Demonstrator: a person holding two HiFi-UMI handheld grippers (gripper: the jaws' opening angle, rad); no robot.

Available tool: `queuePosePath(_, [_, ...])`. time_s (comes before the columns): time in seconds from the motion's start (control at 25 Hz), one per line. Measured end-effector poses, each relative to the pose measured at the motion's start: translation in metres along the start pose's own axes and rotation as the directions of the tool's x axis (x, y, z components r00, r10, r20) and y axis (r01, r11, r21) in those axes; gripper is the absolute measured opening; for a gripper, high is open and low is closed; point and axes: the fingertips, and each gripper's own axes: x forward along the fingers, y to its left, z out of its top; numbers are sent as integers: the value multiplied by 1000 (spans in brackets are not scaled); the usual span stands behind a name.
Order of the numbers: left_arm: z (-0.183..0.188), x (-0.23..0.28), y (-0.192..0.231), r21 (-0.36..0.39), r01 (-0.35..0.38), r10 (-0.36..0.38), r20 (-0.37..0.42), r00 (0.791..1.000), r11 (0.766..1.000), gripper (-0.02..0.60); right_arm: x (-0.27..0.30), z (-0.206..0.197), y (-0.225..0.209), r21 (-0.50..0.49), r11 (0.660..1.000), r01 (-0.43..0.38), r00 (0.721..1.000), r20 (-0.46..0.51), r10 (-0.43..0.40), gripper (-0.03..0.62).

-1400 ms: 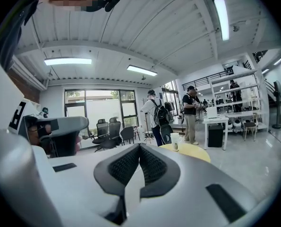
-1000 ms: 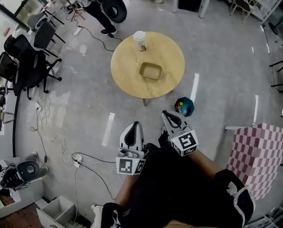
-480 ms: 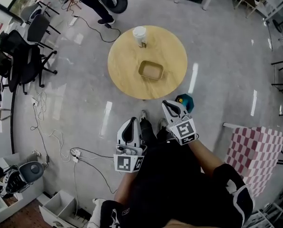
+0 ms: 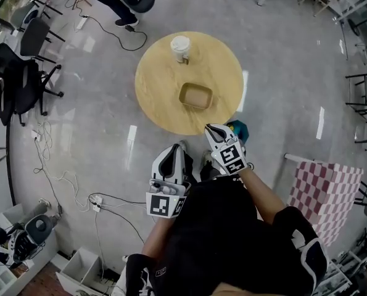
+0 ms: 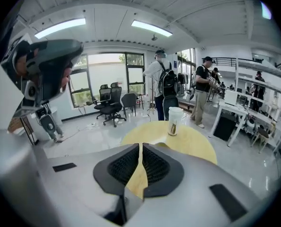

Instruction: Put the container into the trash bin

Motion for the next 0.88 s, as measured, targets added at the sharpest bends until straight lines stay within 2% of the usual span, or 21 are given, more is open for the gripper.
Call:
queuePosePath(0.2, [-6,18,25,-24,-5,4,-23,1000,1000,9,48,-33,-23,-23,1000,5,989,-145,-9,38])
queuePosePath(0.28, [-8,25,30,-31,-2,1,-34,999,1000,9,67,-51,-30,-32,999,-15,975,-223,7,85])
queuePosePath(0.36, [-12,29,33,-35,3,-4,-46,999,999,9,85,-69,-34,-51,998,-38,956,-292,22,121])
queuePosePath(0.48, [-15,33,39,-45,5,-7,-59,998,999,9,111,-94,-39,-136,988,-67,928,-373,11,135])
queuePosePath(0.72, [-23,37,49,-60,3,-8,-83,997,998,9,148,-139,-62,-314,943,-115,860,-507,-64,155])
queuePosePath(0.88, [-25,39,61,-74,0,-7,-89,996,997,9,167,-164,-66,-357,917,-177,812,-579,-69,155])
